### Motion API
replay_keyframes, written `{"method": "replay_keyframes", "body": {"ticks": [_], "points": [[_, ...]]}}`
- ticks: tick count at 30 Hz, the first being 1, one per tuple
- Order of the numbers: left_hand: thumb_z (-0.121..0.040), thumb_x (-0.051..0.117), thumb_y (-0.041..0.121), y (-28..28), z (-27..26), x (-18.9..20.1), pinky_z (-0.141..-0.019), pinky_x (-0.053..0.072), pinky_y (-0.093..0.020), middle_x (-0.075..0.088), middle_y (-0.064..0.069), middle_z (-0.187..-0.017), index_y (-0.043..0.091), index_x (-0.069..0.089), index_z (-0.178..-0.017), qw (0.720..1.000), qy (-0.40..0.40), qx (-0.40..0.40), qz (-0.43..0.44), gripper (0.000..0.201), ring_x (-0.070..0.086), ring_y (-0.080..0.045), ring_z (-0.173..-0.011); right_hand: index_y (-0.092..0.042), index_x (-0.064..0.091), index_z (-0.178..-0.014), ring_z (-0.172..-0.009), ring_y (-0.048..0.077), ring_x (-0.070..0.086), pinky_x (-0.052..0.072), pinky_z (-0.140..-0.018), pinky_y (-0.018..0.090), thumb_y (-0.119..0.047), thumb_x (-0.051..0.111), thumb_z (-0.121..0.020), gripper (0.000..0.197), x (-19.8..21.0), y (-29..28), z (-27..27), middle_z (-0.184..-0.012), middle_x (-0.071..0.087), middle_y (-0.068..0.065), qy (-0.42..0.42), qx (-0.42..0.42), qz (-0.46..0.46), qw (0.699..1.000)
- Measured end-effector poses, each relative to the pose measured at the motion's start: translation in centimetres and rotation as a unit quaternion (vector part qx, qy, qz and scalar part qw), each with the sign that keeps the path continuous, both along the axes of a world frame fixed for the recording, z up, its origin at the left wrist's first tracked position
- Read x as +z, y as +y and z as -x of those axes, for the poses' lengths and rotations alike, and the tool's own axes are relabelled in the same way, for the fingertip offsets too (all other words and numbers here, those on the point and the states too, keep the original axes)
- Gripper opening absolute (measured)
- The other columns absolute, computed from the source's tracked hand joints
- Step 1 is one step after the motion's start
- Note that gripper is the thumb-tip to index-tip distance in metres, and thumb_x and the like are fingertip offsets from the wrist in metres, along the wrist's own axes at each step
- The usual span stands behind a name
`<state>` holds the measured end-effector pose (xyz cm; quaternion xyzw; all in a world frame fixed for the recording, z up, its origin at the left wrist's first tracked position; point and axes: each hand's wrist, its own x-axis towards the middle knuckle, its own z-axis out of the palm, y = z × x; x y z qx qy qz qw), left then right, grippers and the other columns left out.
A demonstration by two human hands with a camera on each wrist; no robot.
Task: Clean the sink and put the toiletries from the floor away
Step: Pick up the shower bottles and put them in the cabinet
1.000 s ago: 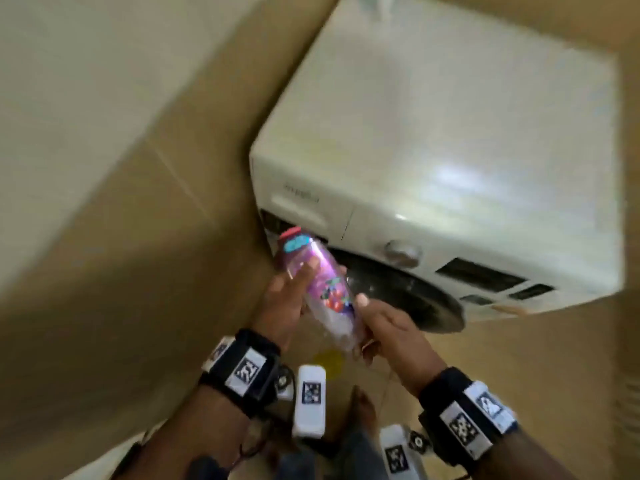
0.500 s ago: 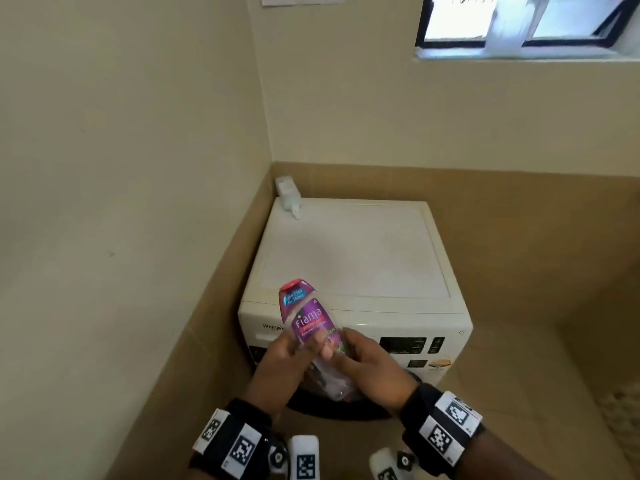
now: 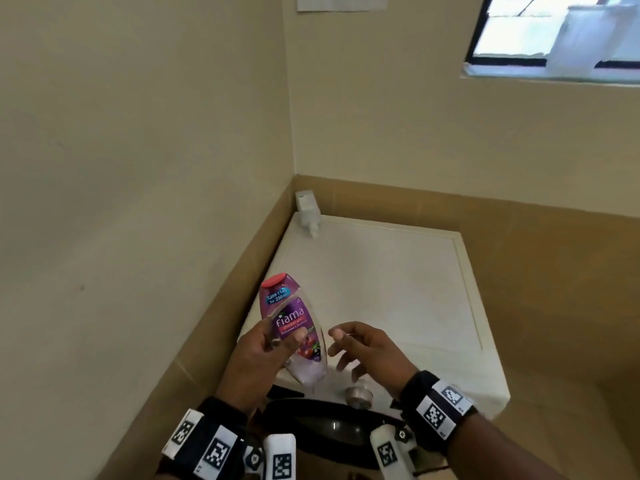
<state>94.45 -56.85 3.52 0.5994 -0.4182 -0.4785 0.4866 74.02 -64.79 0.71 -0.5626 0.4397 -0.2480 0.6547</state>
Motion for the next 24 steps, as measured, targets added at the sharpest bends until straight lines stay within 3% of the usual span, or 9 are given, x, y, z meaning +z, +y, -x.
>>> {"method": "replay_keyframes", "body": {"ticks": [3,7,11,14,16,19,21,24], "points": [[-0.088,0.072,0.035,-3.6,-0.5,-0.4,-0.091,0.057,-0.043,0.077,-0.001,-0.104,0.023,0.067,-0.116,0.999,-0.011,0.051,0.008,0.032,0.073,-0.023,-0.100,-0.009,0.066,-0.111,-0.073,0.021,0.065,0.048,-0.054,0.030,-0.036,0.065,-0.095,0.031,-1.9,-6.5,0.0,-0.099,0.074,0.014,0.009,-0.002,-0.021,1.000],[-0.079,0.074,0.047,-8.2,-0.7,-1.3,-0.095,0.054,-0.053,0.077,-0.001,-0.103,0.025,0.069,-0.113,0.991,-0.016,0.129,0.006,0.041,0.072,-0.024,-0.100,-0.012,0.068,-0.108,-0.071,0.020,0.066,0.049,-0.055,0.031,-0.029,0.066,-0.095,0.021,-4.5,-15.4,-0.7,-0.098,0.075,0.014,0.051,0.007,-0.018,0.999],[-0.074,0.078,0.056,-11.5,-0.6,-2.2,-0.089,0.057,-0.052,0.077,-0.002,-0.094,0.025,0.070,-0.104,0.980,-0.036,0.193,-0.022,0.044,0.074,-0.021,-0.090,-0.014,0.068,-0.107,-0.069,0.021,0.066,0.049,-0.058,0.032,-0.025,0.068,-0.091,0.020,-6.7,-25.2,-3.2,-0.100,0.074,0.014,0.100,0.027,-0.011,0.995],[-0.076,0.076,0.056,-12.6,-0.4,-2.1,-0.084,0.059,-0.048,0.077,-0.001,-0.092,0.026,0.070,-0.103,0.978,-0.067,0.192,-0.035,0.041,0.073,-0.023,-0.085,-0.022,0.059,-0.119,-0.069,0.022,0.064,0.053,-0.059,0.032,-0.036,0.072,-0.088,0.036,-8.5,-32.3,-6.8,-0.097,0.071,0.011,0.155,0.007,0.003,0.988],[-0.080,0.075,0.050,-13.0,0.0,-1.8,-0.079,0.057,-0.042,0.077,0.003,-0.091,0.027,0.069,-0.101,0.977,-0.089,0.193,-0.033,0.032,0.071,-0.023,-0.083,-0.034,0.045,-0.133,-0.077,0.022,0.061,0.059,-0.072,0.038,-0.048,0.074,-0.082,0.061,-9.5,-35.8,-9.5,-0.096,0.064,0.006,0.192,-0.009,0.062,0.979],[-0.079,0.076,0.043,-13.7,0.2,-1.5,-0.077,0.054,-0.039,0.077,0.004,-0.089,0.026,0.069,-0.099,0.975,-0.088,0.202,-0.034,0.027,0.069,-0.023,-0.081,-0.048,0.030,-0.142,-0.096,0.018,0.050,0.050,-0.091,0.036,-0.054,0.077,-0.075,0.083,-10.4,-38.7,-12.9,-0.118,0.043,0.003,0.198,0.007,0.172,0.965],[-0.081,0.072,0.038,-13.8,0.1,-1.6,-0.075,0.053,-0.036,0.076,0.006,-0.088,0.025,0.068,-0.100,0.973,-0.088,0.210,-0.030,0.024,0.067,-0.017,-0.078,-0.047,0.036,-0.141,-0.102,0.019,0.056,0.049,-0.096,0.033,-0.053,0.077,-0.075,0.078,-11.1,-39.5,-14.7,-0.127,0.041,0.005,0.234,0.077,0.233,0.941],[-0.081,0.070,0.038,-13.8,-0.1,-1.8,-0.074,0.051,-0.034,0.075,0.007,-0.087,0.026,0.068,-0.099,0.971,-0.083,0.223,-0.027,0.022,0.064,-0.009,-0.073,-0.032,0.057,-0.125,-0.105,0.029,0.062,0.051,-0.090,0.031,-0.034,0.068,-0.088,0.038,-12.4,-40.1,-16.3,-0.128,0.044,0.011,0.325,0.119,0.303,0.888]]}}
